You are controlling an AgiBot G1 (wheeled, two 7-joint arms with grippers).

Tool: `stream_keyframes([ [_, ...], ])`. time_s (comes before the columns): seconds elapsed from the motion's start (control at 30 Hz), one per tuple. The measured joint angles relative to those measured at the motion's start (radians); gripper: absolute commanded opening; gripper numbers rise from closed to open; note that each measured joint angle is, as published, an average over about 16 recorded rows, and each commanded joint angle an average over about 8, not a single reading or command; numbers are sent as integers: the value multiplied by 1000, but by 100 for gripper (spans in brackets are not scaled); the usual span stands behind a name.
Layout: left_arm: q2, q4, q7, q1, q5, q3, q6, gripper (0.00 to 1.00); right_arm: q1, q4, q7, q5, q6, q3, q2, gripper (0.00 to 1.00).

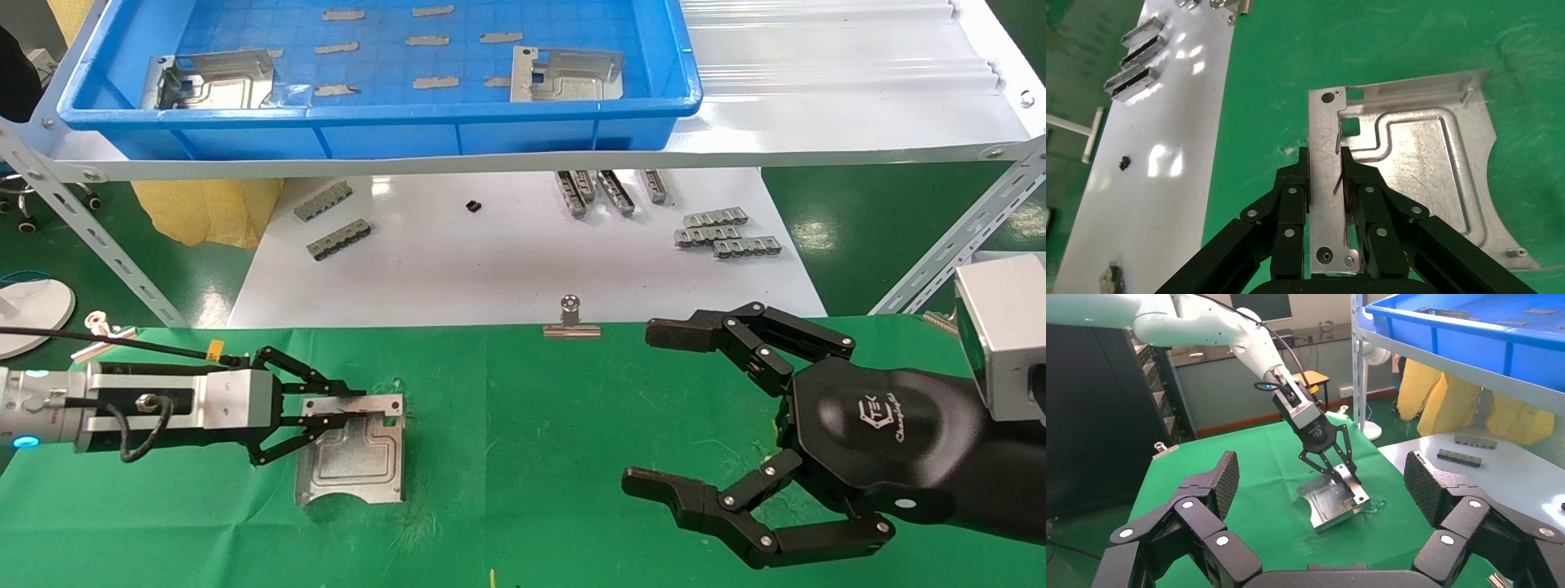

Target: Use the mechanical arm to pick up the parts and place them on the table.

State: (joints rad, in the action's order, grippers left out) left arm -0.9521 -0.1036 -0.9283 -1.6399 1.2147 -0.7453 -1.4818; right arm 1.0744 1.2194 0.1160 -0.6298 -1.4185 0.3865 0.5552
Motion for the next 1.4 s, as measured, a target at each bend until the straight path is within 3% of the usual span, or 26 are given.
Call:
stream_keyframes([
  [0.23,11,40,2,-7,-18,11,-43,100,0,0,0,0,0,0,0,100],
  [0.83,51,136,197,7,-104,68,-118,100,0,0,0,0,0,0,0,100],
  [1.1,65,67,226,32,-117,82,-113,100,0,0,0,0,0,0,0,100],
  [1.4,102,-102,344,104,-165,133,-99,100,0,0,0,0,0,0,0,100],
])
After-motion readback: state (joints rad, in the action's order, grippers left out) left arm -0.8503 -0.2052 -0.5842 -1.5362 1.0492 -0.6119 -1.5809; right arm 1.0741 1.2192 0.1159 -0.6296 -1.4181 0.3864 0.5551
